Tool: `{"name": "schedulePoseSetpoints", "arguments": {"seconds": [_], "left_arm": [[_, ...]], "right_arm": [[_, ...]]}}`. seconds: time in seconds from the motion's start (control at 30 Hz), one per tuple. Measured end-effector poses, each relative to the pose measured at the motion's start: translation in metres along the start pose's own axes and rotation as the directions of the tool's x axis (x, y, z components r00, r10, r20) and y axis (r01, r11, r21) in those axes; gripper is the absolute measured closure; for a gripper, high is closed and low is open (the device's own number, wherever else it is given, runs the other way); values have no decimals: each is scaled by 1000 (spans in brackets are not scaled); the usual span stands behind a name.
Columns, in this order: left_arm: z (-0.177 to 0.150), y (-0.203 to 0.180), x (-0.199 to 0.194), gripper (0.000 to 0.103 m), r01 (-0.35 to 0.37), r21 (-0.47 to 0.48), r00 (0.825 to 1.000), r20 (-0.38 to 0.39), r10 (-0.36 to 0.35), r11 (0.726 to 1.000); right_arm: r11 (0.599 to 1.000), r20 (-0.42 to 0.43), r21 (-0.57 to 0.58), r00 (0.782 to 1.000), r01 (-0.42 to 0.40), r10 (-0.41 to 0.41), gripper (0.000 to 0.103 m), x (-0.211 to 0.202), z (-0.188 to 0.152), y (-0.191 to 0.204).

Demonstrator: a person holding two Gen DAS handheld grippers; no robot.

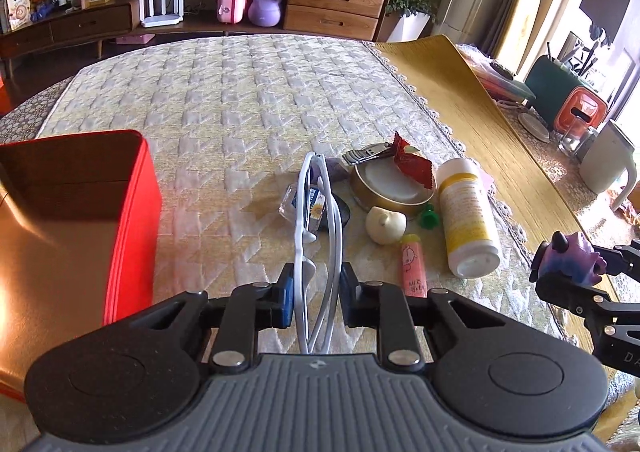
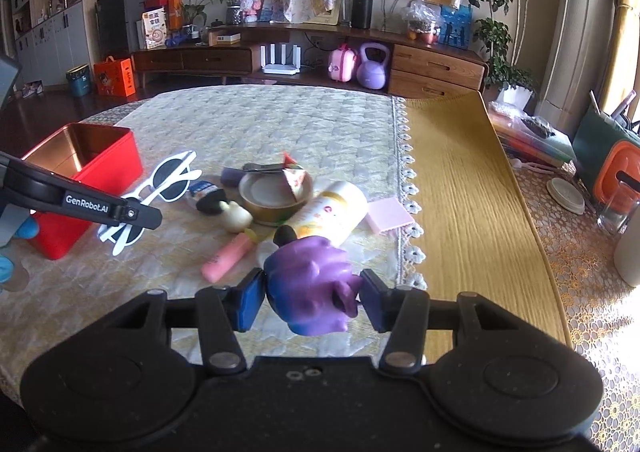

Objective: Organize rigid objects

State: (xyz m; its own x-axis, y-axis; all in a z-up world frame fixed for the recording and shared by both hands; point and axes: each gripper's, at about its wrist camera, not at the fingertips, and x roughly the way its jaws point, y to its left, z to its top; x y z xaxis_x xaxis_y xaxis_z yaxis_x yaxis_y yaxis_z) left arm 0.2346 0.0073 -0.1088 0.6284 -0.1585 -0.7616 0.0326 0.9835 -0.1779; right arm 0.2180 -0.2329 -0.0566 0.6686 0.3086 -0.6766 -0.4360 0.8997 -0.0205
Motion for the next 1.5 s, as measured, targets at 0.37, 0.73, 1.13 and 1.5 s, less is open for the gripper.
{"name": "schedulePoseSetpoints", "arguments": {"seconds": [0.37,0.73,1.13,1.5], "left_arm": [[-2,16,-48,82,-7,-41,1000,25,8,999],[3,46,-93,82,-34,-91,997,72,40,995],[10,101,-122,82,-103,-134,987,112,118,986],[14,151,-110,82,-191,-154,976,78,205,969]], "right_arm": [[997,21,-54,998,-56,58,52,-23,22,41],[981,37,-139,989,-137,144,52,-32,48,91],[959,23,-185,975,-215,223,52,-11,81,145],[941,-20,-202,962,-270,272,52,29,101,190]]}}
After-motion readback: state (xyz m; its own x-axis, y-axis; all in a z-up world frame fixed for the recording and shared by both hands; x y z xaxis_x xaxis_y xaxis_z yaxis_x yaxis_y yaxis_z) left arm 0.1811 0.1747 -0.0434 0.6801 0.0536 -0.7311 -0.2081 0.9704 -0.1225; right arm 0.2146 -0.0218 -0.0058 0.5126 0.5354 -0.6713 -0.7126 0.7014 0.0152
